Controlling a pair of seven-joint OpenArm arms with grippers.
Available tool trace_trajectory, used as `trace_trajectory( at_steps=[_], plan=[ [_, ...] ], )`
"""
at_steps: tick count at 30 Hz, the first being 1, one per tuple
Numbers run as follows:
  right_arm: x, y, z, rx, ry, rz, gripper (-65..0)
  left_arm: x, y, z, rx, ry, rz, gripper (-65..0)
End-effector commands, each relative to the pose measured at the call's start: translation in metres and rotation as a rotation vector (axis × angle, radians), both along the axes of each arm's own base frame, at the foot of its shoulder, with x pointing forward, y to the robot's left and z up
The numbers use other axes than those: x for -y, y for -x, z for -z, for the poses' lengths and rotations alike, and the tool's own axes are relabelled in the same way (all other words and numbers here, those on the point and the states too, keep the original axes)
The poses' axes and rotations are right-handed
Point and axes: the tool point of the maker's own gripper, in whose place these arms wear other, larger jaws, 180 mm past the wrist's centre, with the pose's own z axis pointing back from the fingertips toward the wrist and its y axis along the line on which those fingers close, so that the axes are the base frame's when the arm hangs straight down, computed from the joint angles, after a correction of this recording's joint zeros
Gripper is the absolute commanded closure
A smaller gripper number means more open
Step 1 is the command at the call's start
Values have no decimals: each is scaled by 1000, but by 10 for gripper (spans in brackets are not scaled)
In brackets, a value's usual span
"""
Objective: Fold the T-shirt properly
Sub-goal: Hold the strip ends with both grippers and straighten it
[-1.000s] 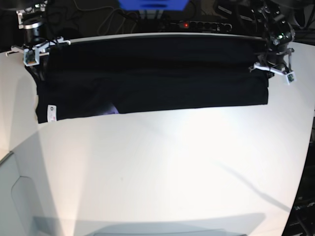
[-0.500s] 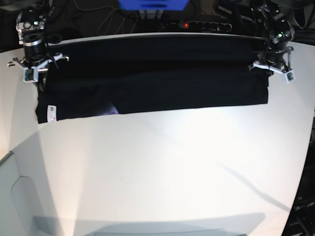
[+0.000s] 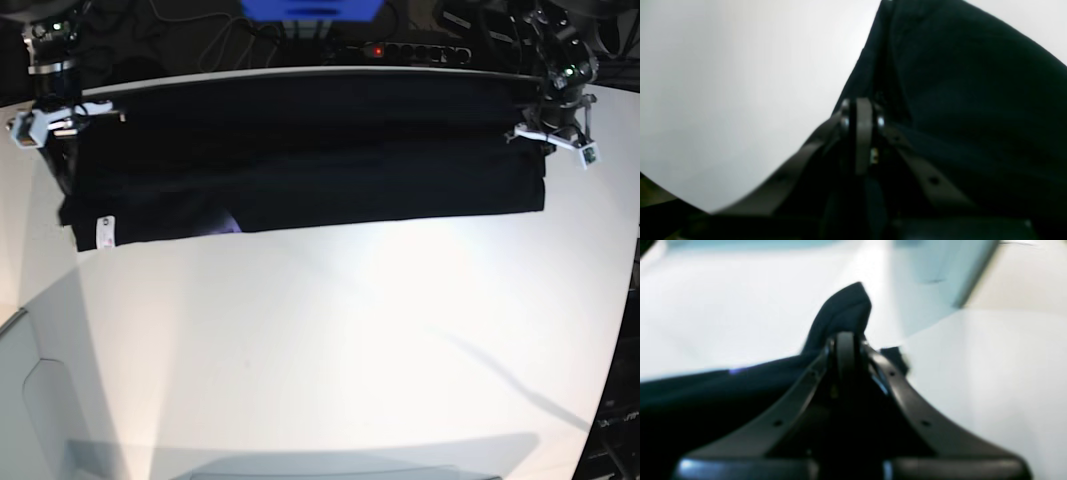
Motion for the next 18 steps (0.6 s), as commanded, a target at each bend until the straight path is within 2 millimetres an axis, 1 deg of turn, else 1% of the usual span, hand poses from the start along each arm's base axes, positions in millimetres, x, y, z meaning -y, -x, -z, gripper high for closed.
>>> trace_trajectory(
  at_steps=[1,3,5,9,11,13,18],
  plan=[
    [3,-5,-21,82,7,1,0,-6,-3,-9,23,-30,3,0],
    [13,-4,-26,101,15,42,0,-6,-3,-9,23,-30,3,0],
    [13,-7,-23,98,14,44,0,-6,-3,-9,23,-29,2,0],
    [3,-12,11,-32,30,-10,0,0,-1,-5,24,-9,-11,0],
    [-5,-11,36,-120,46,-44,0,0,-1,-5,24,-8,-9,0],
    [-7,-9,55,-178,59,-54,0,1,-1,-4,23,-8,-8,0],
    [2,-7,79,-251,84,-53,0,-1,2,-4,19,-10,-12,0]
  ],
)
